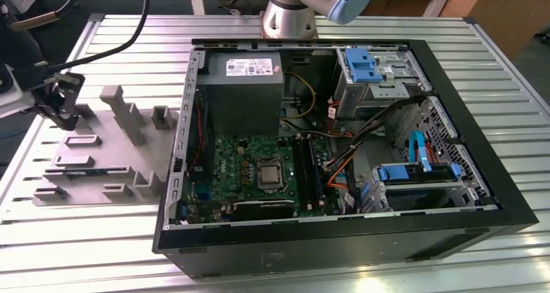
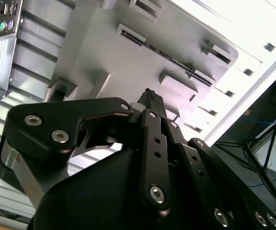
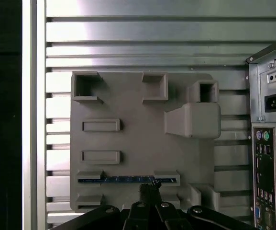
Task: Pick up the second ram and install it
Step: 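Pick up the second ram and move it above second insertion slot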
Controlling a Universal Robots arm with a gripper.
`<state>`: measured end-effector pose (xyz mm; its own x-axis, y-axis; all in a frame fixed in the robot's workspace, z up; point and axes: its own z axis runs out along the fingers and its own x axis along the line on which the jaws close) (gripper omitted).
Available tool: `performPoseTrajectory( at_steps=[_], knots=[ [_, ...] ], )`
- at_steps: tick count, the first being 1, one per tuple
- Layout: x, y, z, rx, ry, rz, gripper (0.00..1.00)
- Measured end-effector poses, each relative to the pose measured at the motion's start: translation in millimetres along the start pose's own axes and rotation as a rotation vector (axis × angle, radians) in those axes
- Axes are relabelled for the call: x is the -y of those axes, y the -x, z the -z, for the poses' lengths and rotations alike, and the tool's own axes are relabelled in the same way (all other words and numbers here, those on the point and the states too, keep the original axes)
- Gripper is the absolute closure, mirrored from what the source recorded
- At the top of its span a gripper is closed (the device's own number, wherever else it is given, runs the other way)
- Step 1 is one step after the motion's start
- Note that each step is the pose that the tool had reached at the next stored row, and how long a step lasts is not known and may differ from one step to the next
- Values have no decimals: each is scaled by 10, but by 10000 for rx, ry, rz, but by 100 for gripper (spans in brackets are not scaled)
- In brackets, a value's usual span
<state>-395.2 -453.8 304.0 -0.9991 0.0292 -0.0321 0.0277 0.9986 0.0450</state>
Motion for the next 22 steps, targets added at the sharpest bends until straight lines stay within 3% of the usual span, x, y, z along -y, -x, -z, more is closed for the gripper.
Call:
performPoseTrajectory(
  at_steps=[22],
  knots=[
    [4,-2,-77,-181,127,3998,89]
  ],
)
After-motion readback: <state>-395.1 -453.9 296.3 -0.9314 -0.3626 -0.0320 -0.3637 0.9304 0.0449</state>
